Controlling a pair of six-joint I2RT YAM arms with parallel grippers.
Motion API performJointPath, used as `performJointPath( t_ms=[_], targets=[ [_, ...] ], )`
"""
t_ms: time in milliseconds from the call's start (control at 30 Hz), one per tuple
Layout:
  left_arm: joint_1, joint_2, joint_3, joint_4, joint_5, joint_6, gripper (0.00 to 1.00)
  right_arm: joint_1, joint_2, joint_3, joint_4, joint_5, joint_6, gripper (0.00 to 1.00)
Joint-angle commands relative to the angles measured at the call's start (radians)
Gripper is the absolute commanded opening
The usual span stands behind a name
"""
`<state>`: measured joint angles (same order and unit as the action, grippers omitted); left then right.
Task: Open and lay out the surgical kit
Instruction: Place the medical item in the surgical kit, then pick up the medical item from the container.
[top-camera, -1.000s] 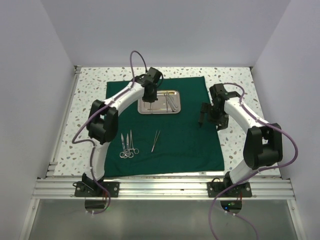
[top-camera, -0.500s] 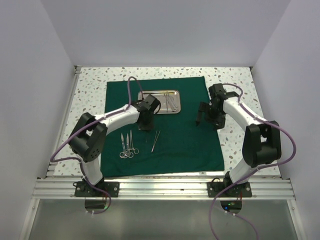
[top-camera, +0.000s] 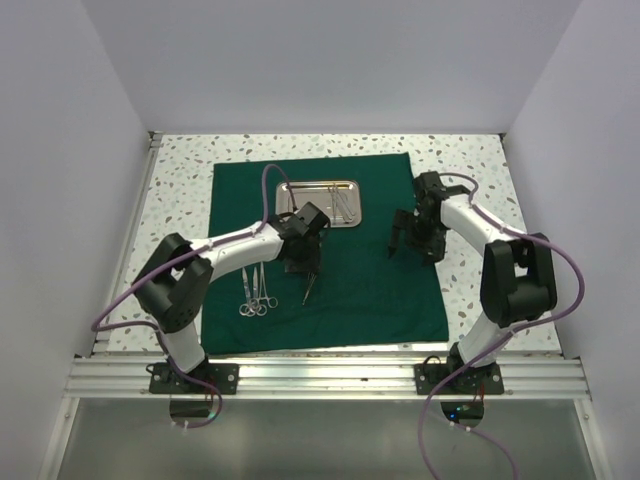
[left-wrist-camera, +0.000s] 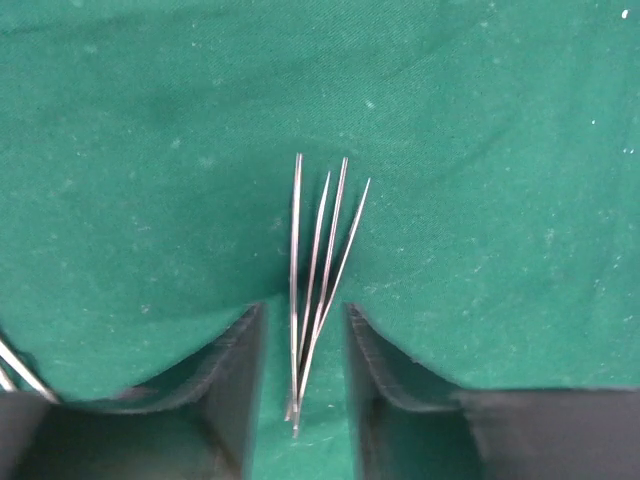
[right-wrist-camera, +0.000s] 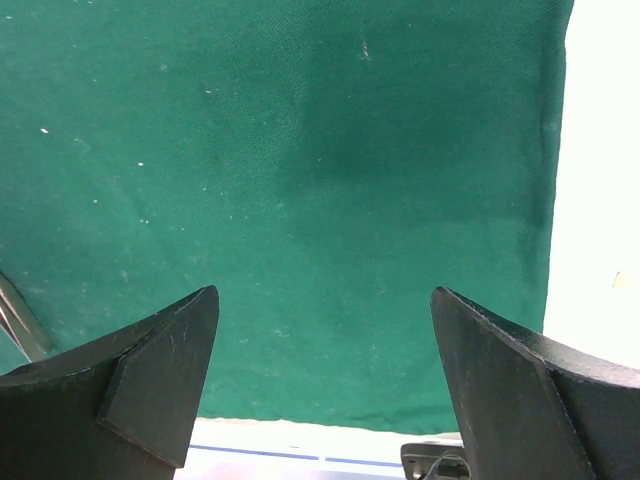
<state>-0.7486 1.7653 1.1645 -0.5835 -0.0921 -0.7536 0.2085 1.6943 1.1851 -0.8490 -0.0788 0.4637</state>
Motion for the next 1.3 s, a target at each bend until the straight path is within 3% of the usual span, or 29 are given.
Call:
performJointPath(
  t_ms=[0, 133, 367, 600, 700, 933, 1267],
  targets=[
    [-0.001, -0.055, -0.008, 0.045, 0.003, -0.023, 0.48, 0.005, 0.008, 0.034, 0.001, -0.019, 0.006, 0.91],
    [-0.001, -0.052, 0.018, 0.022, -0.015, -0.001, 0.59, 0.006, 0.022, 0.073, -0.016, -0.010, 0.006, 0.91],
    [0.035, -0.044, 0.182, -0.084, -0.097, 0.083, 0.59, 0.052, 0.057, 0.247, -0.028, 0.002, 0.036, 0.91],
    [0.279, -0.101, 0.202, -0.091, -0.003, 0.122, 0.57, 0.160, 0.237, 0.571, -0.079, 0.033, 0.090, 0.91],
    [0.313, -0.098, 0.215, -0.114, -0.012, 0.171, 0.56, 0.201, 0.342, 0.720, -0.108, 0.054, 0.092, 0.89],
    [0.339, -0.141, 0.164, -0.119, -0.021, 0.211, 0.54, 0.235, 0.553, 0.996, -0.165, 0.065, 0.102, 0.79],
    [0.393, -0.219, 0.078, -0.105, -0.032, 0.231, 0.53, 0.279, 0.714, 1.140, -0.196, 0.073, 0.113, 0.65]
  ],
)
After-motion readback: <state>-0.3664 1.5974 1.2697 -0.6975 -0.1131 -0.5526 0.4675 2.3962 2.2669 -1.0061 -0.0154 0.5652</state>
